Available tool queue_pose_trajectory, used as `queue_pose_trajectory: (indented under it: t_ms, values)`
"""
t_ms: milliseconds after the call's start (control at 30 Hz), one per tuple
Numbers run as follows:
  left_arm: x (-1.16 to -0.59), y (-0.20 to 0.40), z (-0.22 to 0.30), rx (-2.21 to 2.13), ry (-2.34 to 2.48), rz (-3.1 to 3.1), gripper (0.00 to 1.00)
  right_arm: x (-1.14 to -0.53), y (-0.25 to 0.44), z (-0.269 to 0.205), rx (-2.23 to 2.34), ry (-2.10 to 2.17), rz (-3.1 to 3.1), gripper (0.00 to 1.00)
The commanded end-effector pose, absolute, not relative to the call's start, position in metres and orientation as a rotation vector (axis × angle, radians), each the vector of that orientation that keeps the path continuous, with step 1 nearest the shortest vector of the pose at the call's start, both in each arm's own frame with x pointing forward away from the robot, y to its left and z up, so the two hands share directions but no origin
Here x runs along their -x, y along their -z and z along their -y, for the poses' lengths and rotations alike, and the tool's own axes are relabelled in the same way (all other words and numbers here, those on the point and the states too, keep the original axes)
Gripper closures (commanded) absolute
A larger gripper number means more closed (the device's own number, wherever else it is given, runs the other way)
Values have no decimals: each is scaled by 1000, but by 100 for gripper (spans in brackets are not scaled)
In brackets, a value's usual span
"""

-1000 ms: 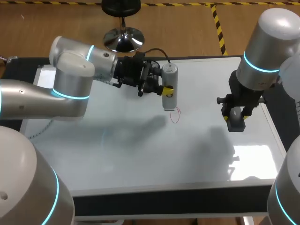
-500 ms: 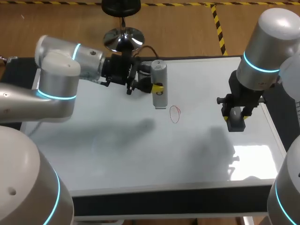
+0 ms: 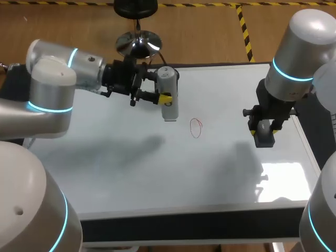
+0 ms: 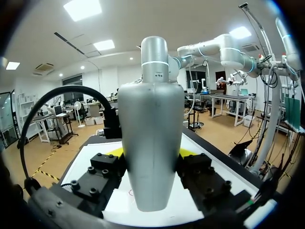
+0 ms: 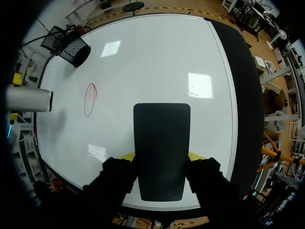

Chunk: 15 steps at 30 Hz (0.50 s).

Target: Pick up the inspection probe, press it on each red-marked spot on the whiteboard one by one, put down the probe, pick up the eraser, and wipe off all the red marks.

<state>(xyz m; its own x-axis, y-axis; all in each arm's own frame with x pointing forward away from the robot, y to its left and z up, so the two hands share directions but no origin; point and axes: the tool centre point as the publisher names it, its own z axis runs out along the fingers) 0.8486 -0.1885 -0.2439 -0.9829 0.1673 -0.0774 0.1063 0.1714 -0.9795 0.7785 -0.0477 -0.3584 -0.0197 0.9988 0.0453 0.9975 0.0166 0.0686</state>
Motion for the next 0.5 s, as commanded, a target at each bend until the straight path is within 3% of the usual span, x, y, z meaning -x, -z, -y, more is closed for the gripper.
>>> queue_pose_trajectory:
  t_ms: [33,500]
  values:
    - [-839,238,170,260,-1992,2378,100,-778,358,48,-2187,-129,-2230,100]
    - [-825,230,115,189,-2054,2425,100,-778,358,48,-2187,-129,-2230,100]
